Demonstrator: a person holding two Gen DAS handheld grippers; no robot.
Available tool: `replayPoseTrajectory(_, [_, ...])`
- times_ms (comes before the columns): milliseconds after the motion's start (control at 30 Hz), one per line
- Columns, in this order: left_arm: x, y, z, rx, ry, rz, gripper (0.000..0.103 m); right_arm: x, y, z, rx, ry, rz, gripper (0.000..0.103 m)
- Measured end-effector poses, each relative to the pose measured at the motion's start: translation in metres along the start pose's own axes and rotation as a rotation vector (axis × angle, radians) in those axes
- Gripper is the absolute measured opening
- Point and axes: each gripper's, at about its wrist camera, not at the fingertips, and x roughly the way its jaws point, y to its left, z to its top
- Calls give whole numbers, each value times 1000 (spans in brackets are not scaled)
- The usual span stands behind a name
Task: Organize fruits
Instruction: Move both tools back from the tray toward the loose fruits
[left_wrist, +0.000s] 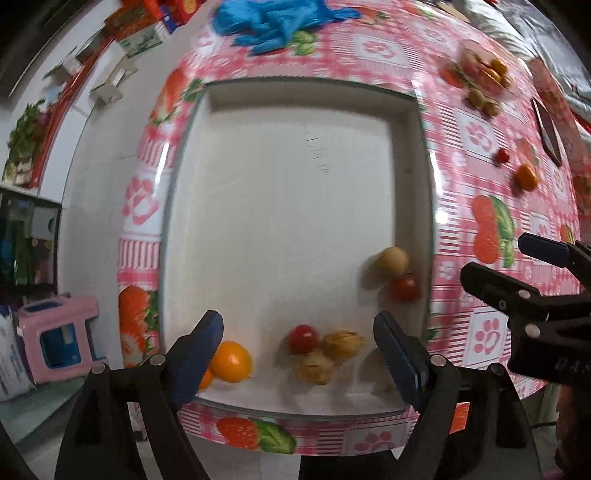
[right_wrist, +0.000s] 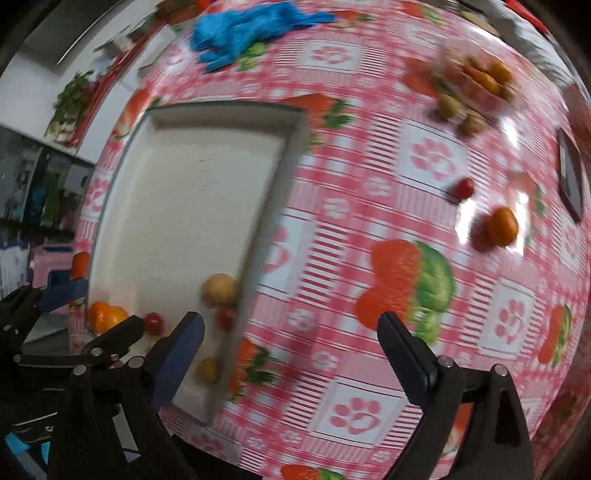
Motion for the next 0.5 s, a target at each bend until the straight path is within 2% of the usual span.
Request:
replayPoseTrajectory(200, [-10, -42, 7, 66, -9, -17, 85, 2, -55, -14, 137, 35, -21, 96])
replayPoseTrajectory(500, [-10, -81, 12, 140, 12, -29, 85, 11, -123, -42, 277, 107, -75, 96])
